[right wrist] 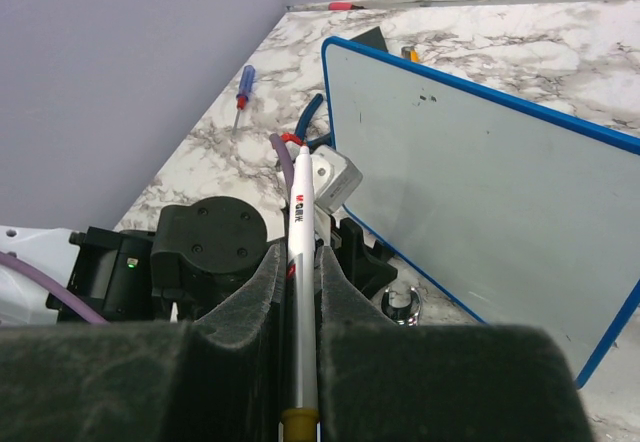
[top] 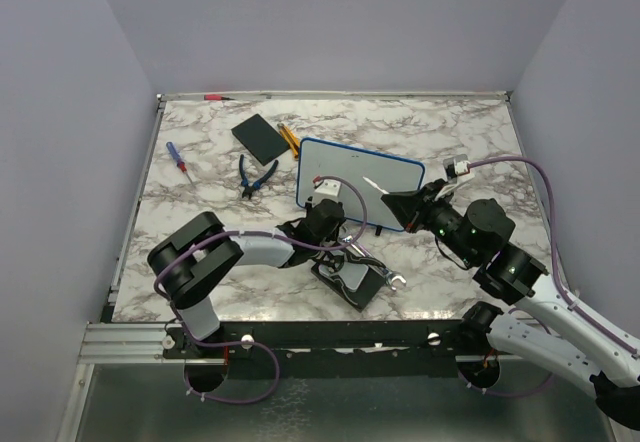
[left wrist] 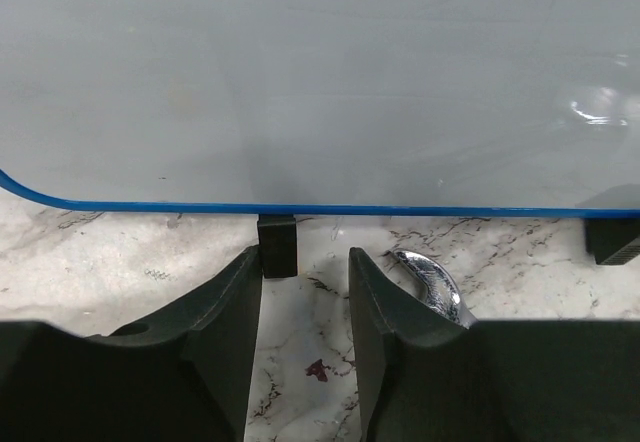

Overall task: Write a sentence on the whiteboard
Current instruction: Move the whiteboard stand to the center of the board.

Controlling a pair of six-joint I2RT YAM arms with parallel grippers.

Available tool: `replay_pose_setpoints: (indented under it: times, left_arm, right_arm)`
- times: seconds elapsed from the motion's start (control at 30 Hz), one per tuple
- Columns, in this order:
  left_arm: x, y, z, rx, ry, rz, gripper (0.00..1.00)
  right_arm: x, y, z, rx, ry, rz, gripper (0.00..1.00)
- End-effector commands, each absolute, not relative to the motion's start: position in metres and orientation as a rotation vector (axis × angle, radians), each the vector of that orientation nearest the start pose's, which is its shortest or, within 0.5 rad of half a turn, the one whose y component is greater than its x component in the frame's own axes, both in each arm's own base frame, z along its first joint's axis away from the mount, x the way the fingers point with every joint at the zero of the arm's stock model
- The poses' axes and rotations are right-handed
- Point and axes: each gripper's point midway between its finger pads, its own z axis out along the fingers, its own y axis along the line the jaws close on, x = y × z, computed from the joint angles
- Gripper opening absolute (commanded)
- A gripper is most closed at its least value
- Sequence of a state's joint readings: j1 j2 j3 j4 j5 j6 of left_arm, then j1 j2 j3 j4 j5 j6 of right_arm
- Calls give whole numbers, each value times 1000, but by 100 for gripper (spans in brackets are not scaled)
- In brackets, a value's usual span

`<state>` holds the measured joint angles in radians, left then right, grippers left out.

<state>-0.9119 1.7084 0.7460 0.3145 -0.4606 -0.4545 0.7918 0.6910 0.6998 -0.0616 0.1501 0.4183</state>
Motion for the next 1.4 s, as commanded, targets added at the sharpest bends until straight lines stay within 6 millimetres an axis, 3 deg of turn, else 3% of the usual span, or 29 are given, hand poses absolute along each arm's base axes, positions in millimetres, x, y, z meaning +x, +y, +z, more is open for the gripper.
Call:
replay_pose_setpoints:
  times: [0.0, 0.33, 0.7, 0.9, 1.1, 1.37]
  left_arm:
    - [295, -297, 54, 246, 2119, -365, 42]
    - [287, -274, 96, 233, 2049, -368, 61]
    - [294, -236, 140, 173, 2014, -318, 66]
    - [305, -216, 180, 156, 1990, -403, 73]
    - [320, -215, 222, 295, 1985, -515, 75]
    - [349, -202, 242, 403, 1945, -724, 75]
  right_arm:
    - [224, 210, 286, -188, 1689, 784, 0]
    - [221, 203, 289, -170, 1684, 780, 0]
    - [222, 206, 290, -178, 1688, 780, 0]
    - [221, 204, 293, -178, 1682, 778, 0]
    - [223, 211, 285, -202, 1710, 783, 0]
    - [229, 222, 279, -203, 1709, 805, 0]
